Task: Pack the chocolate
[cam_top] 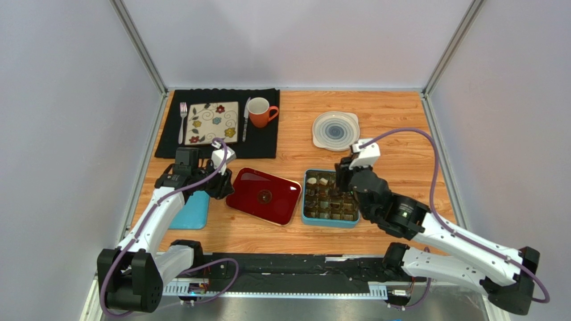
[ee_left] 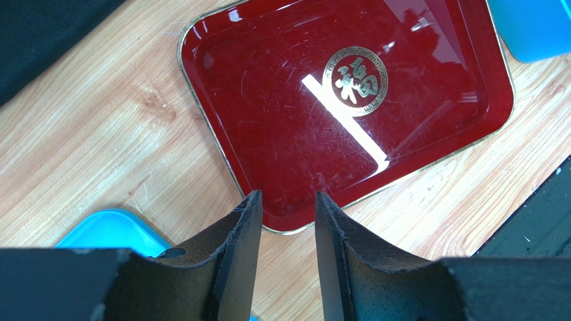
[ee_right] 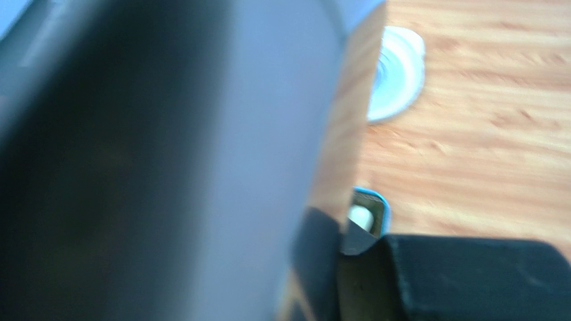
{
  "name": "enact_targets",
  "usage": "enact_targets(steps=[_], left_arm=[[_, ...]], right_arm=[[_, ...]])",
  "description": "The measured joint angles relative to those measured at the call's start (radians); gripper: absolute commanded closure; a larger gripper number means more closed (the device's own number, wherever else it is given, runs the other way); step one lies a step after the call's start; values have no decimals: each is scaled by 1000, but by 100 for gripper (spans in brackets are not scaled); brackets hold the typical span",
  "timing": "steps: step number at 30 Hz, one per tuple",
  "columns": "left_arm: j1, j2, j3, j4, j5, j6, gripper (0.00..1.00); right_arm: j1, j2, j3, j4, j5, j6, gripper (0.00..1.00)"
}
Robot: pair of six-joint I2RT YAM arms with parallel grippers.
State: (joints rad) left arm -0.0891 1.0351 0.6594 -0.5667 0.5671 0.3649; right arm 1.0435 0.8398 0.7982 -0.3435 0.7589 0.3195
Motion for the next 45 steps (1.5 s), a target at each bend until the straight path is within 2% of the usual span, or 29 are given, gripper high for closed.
enact_targets(steps=[4,12,17,25,35,39,45], left_arm=[[0,0,0,0,0,0,57],[0,0,0,0,3,0,57],[0,0,0,-1,3,0,58],[0,0,0,-2,4,0,58],[0,0,0,-5,4,1,59],[3,0,0,-10,4,2,59],[5,0,0,-15,4,4,60]], right_arm=[[-34,-93,-47,-139,32,70,75],[-51,-56,-61,-232,60,133,74],[-59,-43,-68,-248,74,147,66],[-72,-60,-94,-241,98,158,63],[-87,-47,-98,-188,115,128,54],[-90,-42,-98,-166,115,112,55],[-111,-52,-92,-175,119,98,67]])
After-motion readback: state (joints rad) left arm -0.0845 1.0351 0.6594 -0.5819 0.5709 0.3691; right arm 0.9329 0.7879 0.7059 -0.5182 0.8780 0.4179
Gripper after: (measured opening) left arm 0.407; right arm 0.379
